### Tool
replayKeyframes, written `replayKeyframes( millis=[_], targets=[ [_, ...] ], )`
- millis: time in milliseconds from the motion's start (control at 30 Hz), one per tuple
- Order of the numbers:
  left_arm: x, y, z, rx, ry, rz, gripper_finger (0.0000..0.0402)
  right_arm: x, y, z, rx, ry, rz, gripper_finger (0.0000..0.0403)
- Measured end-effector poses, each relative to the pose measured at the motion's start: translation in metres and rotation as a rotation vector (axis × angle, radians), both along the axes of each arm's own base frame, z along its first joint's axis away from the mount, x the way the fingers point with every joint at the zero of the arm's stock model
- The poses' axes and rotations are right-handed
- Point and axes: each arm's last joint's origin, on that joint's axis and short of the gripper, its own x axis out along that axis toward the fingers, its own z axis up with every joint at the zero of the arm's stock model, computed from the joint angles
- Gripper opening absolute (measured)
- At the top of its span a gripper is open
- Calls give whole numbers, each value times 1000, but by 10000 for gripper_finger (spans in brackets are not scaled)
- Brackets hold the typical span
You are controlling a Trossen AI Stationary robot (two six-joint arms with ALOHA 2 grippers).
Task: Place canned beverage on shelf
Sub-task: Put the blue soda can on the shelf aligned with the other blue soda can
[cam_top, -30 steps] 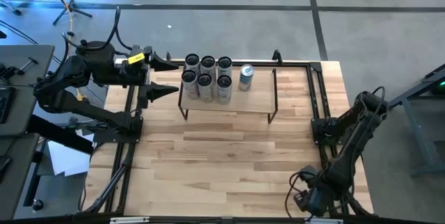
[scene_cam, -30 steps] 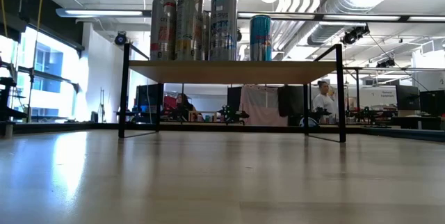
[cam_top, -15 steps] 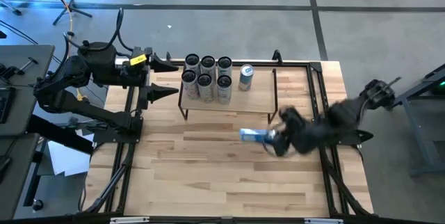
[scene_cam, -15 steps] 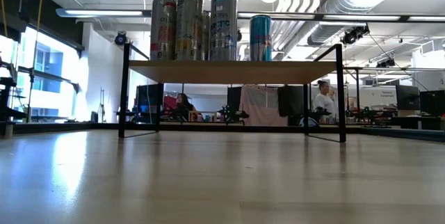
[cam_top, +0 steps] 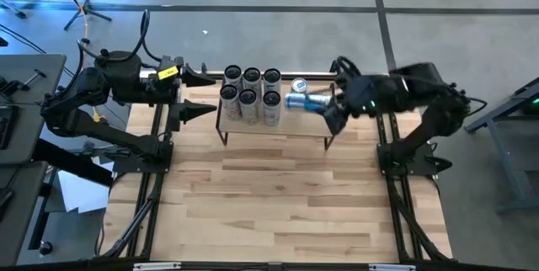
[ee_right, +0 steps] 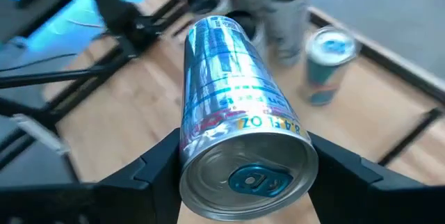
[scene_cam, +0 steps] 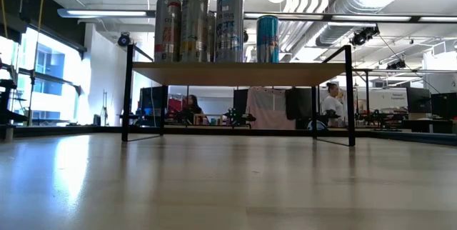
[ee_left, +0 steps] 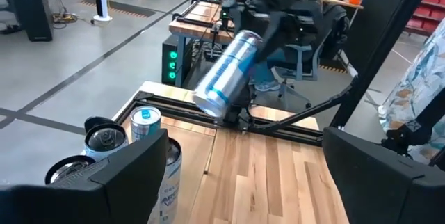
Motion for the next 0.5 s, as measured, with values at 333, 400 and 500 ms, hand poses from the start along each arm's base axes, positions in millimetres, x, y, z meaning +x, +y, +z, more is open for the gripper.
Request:
replayKeyframes(
  millis=[333, 400, 500],
  targets=[
    [0, 0, 0, -57, -6, 15, 351, 34, -47, -26, 78, 174, 19, 233],
    [0, 0, 0, -74, -8, 19, 351, 40, -51, -38, 111, 224, 43, 234],
    [0, 0, 0, -76, -8, 21, 351, 46, -56, -53, 147, 286, 73, 234]
  ],
)
